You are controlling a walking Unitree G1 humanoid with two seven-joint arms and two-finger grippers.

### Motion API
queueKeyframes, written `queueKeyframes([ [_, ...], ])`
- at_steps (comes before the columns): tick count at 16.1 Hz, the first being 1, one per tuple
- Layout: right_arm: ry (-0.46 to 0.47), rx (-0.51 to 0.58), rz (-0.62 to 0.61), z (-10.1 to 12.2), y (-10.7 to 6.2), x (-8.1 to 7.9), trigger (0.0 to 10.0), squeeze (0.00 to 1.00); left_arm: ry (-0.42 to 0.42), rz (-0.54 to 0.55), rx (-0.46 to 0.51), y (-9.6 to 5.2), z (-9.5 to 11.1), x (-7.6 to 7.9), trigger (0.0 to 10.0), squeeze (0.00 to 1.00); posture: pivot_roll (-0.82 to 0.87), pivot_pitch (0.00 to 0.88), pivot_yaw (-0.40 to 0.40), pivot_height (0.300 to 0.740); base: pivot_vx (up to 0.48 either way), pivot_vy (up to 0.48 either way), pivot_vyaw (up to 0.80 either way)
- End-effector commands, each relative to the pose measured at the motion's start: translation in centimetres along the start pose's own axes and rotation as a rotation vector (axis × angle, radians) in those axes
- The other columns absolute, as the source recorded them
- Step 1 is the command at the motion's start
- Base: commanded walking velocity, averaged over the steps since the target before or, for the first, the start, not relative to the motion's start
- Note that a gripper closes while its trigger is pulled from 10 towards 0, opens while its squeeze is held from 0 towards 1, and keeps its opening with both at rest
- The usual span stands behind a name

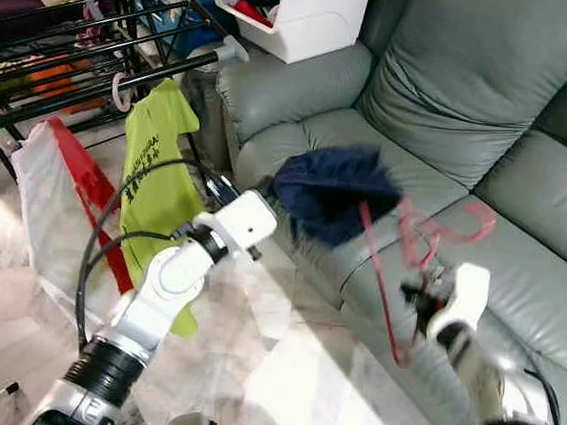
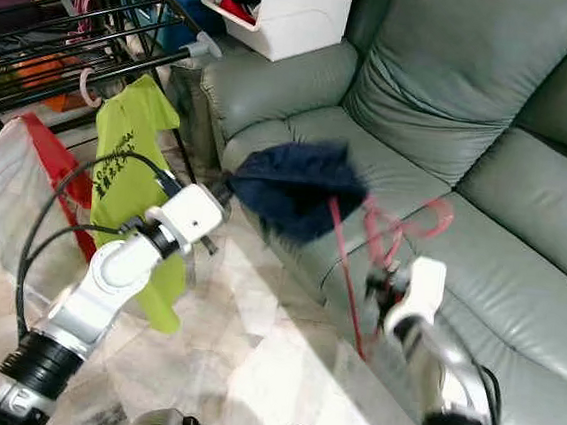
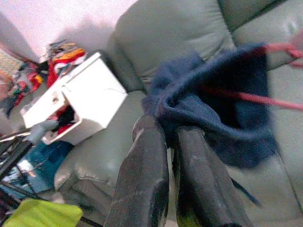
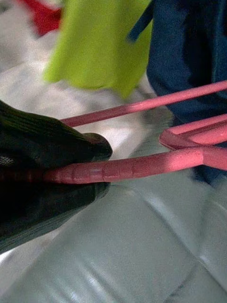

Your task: Hang hanger

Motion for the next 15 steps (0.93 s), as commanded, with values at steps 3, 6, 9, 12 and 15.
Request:
queueKeyframes([
  [3, 0.198, 0.232, 0.022, 5.2, 0.4, -1.9, 10.0, 0.0, -0.076, -0.145, 0.089, -0.6, 1.9, 2.2, 10.0, 0.0, -0.08, 0.036, 0.028, 0.74, 0.0, 0.0, 0.0],
  [6, 0.056, 0.214, 0.192, 5.5, 1.0, -6.2, 10.0, 0.0, -0.071, -0.2, 0.122, -0.4, 3.0, 4.0, 10.0, 0.0, -0.08, 0.032, 0.028, 0.74, 0.0, 0.0, 0.0],
  [9, 0.019, 0.391, 0.169, 7.3, 1.2, -8.2, 10.0, 0.0, -0.099, -0.206, 0.173, 0.0, 4.4, 4.6, 10.0, 0.0, -0.07, 0.028, 0.026, 0.74, 0.0, 0.0, 0.0],
  [12, -0.029, 0.486, 0.201, 9.7, 1.3, -10.2, 10.0, 0.0, -0.122, -0.297, 0.146, -0.6, 3.7, 6.0, 10.0, 0.0, -0.07, 0.028, 0.028, 0.74, 0.0, 0.0, 0.0],
  [15, 0.023, 0.413, 0.18, 9.1, 2.7, -11.8, 10.0, 0.0, -0.064, -0.331, 0.1, -0.6, 2.7, 6.4, 10.0, 0.0, -0.08, 0.024, 0.028, 0.74, 0.0, 0.0, 0.0],
])
Point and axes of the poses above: a point about 5 cm out from each wrist's last joint towards the gripper, its own y axis pointing out of the wrist towards the gripper, its own z axis along the axis of the wrist's last joint, x = y × z, the point moved 1 cm from there along y, pointing out of the wrist towards the gripper, and after that the axes turned 12 degrees about y, right-handed, at the moved point
